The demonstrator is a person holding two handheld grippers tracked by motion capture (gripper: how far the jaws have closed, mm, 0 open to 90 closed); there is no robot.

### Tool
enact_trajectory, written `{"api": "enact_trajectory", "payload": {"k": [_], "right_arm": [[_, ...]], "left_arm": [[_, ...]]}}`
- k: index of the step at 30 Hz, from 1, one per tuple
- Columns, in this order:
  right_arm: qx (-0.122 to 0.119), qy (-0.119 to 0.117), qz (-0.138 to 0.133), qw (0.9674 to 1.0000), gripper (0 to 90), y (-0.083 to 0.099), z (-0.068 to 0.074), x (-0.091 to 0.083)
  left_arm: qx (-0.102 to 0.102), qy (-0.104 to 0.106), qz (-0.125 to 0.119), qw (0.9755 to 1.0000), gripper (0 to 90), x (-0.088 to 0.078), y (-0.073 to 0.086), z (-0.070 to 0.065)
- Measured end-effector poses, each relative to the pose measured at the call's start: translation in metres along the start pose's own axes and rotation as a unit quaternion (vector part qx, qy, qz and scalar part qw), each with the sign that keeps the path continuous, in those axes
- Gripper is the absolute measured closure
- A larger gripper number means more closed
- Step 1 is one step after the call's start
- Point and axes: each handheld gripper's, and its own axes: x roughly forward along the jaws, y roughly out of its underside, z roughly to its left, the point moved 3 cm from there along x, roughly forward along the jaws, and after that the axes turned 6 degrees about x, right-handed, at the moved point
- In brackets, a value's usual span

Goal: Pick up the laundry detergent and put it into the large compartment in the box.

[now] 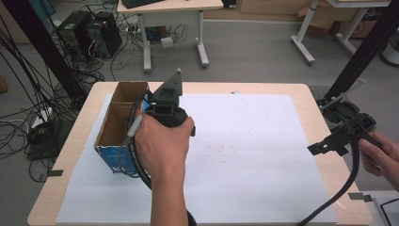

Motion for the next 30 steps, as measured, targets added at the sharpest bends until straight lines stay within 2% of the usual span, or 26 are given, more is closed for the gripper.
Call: {"api": "enact_trajectory", "payload": {"k": [2,3,7,12,14,20,22,23,24,25,30], "right_arm": [[-0.001,0.001,0.0,1.0,3.8,-0.003,0.001,-0.001],[0.001,0.001,0.0,1.0,3.8,-0.005,0.001,-0.001],[-0.001,0.001,0.0,1.0,3.7,-0.009,0.001,-0.002],[0.0,0.002,0.001,1.0,3.6,-0.016,0.002,-0.003],[0.002,-0.001,0.005,1.0,3.7,-0.022,0.001,-0.001],[0.002,-0.001,0.011,0.9999,3.7,-0.032,0.002,0.003],[0.001,0.001,0.014,0.9999,3.7,-0.039,0.004,0.004],[0.0,0.001,0.015,0.9999,3.7,-0.041,0.005,0.004],[-0.002,0.001,0.014,0.9999,3.7,-0.043,0.005,0.004],[0.0,0.0,0.014,0.9999,3.7,-0.045,0.005,0.003],[-0.003,-0.001,0.013,0.9999,3.7,-0.054,0.007,0.003]], "left_arm": [[0.003,-0.002,-0.001,1.0,38.5,-0.015,-0.004,0.002],[0.003,-0.002,-0.001,1.0,38.5,-0.015,-0.004,0.002],[0.0,0.0,-0.008,1.0,38.5,-0.037,-0.009,0.007],[-0.006,-0.01,-0.019,0.9997,38.5,-0.062,-0.016,0.013],[-0.009,-0.013,-0.024,0.9996,38.5,-0.075,-0.021,0.019],[-0.009,-0.017,-0.028,0.9994,38.5,-0.09,-0.029,0.03],[-0.013,-0.017,-0.034,0.9992,38.5,-0.1,-0.033,0.038],[-0.013,-0.017,-0.034,0.9992,38.5,-0.1,-0.033,0.038],[-0.017,-0.014,-0.039,0.999,38.5,-0.105,-0.034,0.045],[-0.017,-0.014,-0.039,0.999,38.5,-0.105,-0.034,0.045],[-0.023,-0.016,-0.045,0.9986,38.5,-0.114,-0.041,0.062]]}}
